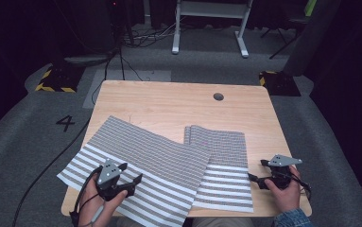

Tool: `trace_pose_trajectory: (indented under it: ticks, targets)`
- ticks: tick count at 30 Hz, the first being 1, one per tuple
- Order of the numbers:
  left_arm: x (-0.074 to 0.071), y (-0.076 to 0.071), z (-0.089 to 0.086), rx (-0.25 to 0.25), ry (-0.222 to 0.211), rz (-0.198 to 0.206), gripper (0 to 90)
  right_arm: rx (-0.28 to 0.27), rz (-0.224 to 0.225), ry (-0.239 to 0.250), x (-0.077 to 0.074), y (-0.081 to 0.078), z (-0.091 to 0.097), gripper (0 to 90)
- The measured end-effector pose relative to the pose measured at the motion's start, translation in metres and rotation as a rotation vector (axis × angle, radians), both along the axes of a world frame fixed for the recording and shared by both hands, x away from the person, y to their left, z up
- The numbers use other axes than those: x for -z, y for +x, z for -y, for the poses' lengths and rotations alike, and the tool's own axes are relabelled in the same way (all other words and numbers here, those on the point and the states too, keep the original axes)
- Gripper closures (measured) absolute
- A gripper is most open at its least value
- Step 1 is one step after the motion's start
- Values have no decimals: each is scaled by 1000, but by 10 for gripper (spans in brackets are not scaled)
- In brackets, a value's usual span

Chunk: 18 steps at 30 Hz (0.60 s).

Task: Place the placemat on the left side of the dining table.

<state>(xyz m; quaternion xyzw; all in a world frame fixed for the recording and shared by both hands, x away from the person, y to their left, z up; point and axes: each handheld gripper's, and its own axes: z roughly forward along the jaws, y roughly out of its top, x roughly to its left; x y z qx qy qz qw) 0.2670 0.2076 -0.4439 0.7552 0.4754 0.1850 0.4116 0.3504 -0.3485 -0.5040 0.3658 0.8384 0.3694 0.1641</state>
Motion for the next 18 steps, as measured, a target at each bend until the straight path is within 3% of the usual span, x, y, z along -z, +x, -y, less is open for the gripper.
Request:
trace_pose_trajectory:
  ticks: [4, 9, 14, 18]
  targets:
    - [12, 9, -22, -151, 14, -38, 304, -2, -1, -2, 0, 0, 0, 142]
    - [29, 18, -45, -277, 42, -73, 299, -2, 0, -2, 0, 0, 0, 142]
    - [42, 24, -62, -364, 65, -125, 289, -2, -1, -2, 0, 0, 0, 141]
    - [46, 27, -68, -385, 89, -181, 277, -1, 1, -1, 0, 0, 0, 142]
